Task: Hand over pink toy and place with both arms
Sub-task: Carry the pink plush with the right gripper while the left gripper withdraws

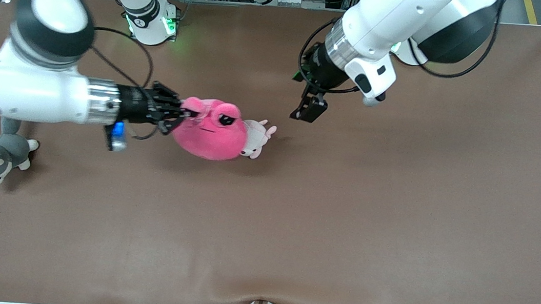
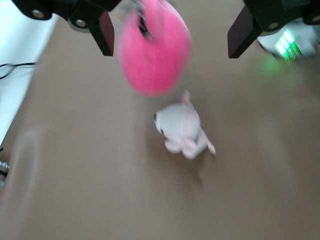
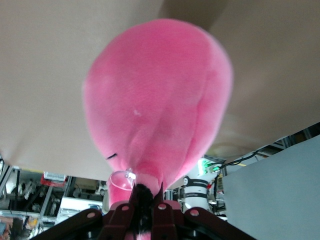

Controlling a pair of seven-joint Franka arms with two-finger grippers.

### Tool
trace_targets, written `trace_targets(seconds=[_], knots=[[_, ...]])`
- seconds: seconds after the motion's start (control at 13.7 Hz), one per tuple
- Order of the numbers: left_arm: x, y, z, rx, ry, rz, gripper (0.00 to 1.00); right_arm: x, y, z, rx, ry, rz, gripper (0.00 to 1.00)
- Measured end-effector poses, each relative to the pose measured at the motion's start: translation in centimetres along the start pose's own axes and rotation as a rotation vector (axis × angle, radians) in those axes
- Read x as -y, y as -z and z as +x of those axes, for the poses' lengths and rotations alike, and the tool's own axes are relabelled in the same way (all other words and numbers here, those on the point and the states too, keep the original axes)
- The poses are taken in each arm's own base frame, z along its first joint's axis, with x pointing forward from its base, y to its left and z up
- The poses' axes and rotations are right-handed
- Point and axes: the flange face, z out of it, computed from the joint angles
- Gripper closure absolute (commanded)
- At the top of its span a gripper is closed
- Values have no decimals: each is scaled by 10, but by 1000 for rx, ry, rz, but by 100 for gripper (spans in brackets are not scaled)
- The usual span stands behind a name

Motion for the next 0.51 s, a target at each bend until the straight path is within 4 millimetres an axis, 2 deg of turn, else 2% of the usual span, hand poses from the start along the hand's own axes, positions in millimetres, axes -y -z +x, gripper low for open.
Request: trace_targets(seconds=[0.15, 0.29, 0.51], knots=[[5, 19, 18, -68, -159, 16, 0, -24, 45, 38, 35, 35, 5, 100], [5, 47, 51, -113, -302, 41, 0, -52, 87, 72, 69, 47, 20, 100], [0, 78, 109, -149, -423, 91, 0, -93, 131, 114, 94, 61, 40, 100]])
